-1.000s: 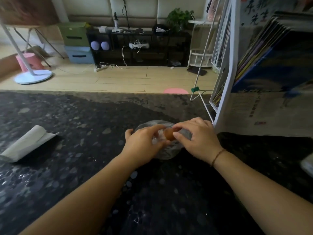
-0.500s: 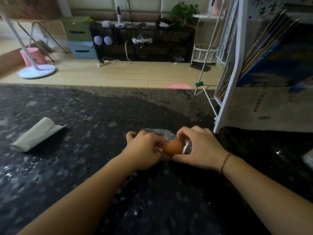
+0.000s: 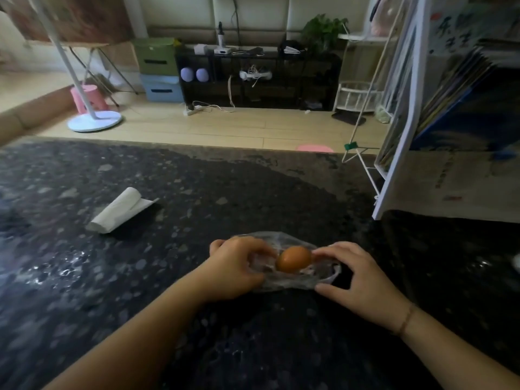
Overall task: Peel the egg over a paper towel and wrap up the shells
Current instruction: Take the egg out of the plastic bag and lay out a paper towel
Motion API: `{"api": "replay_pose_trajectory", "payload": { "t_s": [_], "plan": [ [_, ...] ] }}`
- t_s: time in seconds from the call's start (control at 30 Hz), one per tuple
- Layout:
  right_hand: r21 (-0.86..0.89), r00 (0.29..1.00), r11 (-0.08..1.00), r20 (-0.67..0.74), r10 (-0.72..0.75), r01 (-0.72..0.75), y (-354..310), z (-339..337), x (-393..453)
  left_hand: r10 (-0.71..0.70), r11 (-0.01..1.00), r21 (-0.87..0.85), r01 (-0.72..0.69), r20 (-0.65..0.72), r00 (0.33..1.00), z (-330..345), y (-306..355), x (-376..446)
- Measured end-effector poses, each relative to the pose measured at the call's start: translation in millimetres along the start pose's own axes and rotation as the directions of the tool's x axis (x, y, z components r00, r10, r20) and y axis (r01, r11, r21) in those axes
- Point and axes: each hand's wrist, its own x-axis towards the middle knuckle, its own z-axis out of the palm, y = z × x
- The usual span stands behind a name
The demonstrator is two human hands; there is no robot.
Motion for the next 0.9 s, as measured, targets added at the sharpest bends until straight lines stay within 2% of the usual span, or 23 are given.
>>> {"api": "replay_pose_trajectory", "payload": {
  "t_s": [0.07, 0.1, 0.13, 0.2, 0.23, 0.3, 0.33, 0.37, 0.43, 0.5, 0.6, 0.7, 0.77, 0.83, 0.9],
  "plan": [
    [0.053, 0.998, 0.997, -0.047, -0.051, 0.053, -2, -3, -5, 0.084, 0.974, -0.211, -0.083, -0.008, 0.996, -19, -1, -14],
    [0.065, 0.992, 0.994, -0.097, -0.08, 0.086, -6, -5, -5, 0.116, 0.95, -0.285, -0.13, -0.065, 0.991, -31, -3, -21],
    [0.065, 0.981, 0.99, -0.16, -0.111, 0.122, -13, -7, -3, 0.111, 0.927, -0.342, -0.157, -0.149, 0.983, -44, -8, -27],
    [0.045, 0.943, 0.98, -0.283, -0.176, 0.196, -35, -6, 7, 0.015, 0.919, -0.362, -0.157, -0.366, 0.931, -72, -31, -38],
    [0.054, 0.926, 0.974, -0.327, -0.191, 0.22, -48, -5, 13, -0.051, 0.945, -0.308, -0.111, -0.472, 0.88, -84, -47, -40],
    [0.131, 0.909, 0.955, -0.364, -0.202, 0.265, -83, 8, 29, -0.147, 0.988, -0.069, 0.136, -0.667, 0.731, -110, -87, -46],
    [0.153, 0.907, 0.944, -0.357, -0.225, 0.294, -103, 18, 39, -0.177, 0.959, 0.024, 0.283, -0.728, 0.662, -122, -107, -51],
    [0.153, 0.907, 0.936, -0.336, -0.253, 0.318, -123, 31, 49, -0.215, 0.919, 0.062, 0.391, -0.751, 0.624, -132, -127, -54],
    [0.149, 0.924, 0.933, -0.259, -0.282, 0.327, -156, 60, 71, -0.325, 0.861, 0.06, 0.505, -0.7, 0.636, -144, -158, -56],
    [0.172, 0.961, 0.95, -0.147, -0.236, 0.26, -178, 91, 90, -0.415, 0.83, 0.047, 0.555, -0.613, 0.672, -144, -177, -52],
    [0.232, 0.994, 0.968, 0.043, -0.104, 0.092, -193, 132, 104, -0.462, 0.838, -0.04, 0.544, -0.584, 0.668, -136, -187, -42],
    [0.307, 0.995, 0.95, 0.098, 0.024, -0.053, -192, 152, 105, -0.495, 0.85, -0.125, 0.511, -0.521, 0.695, -124, -180, -40],
    [0.413, 0.971, 0.883, 0.175, 0.162, -0.222, -190, 155, 100, -0.484, 0.87, -0.166, 0.465, -0.476, 0.735, -111, -167, -48],
    [0.539, 0.915, 0.743, 0.291, 0.278, -0.397, -190, 156, 89, -0.466, 0.885, -0.246, 0.396, -0.467, 0.752, -92, -151, -62],
    [0.623, 0.877, 0.618, 0.36, 0.319, -0.48, -190, 155, 74, -0.469, 0.872, -0.373, 0.317, -0.456, 0.756, -73, -137, -77]
  ]
}}
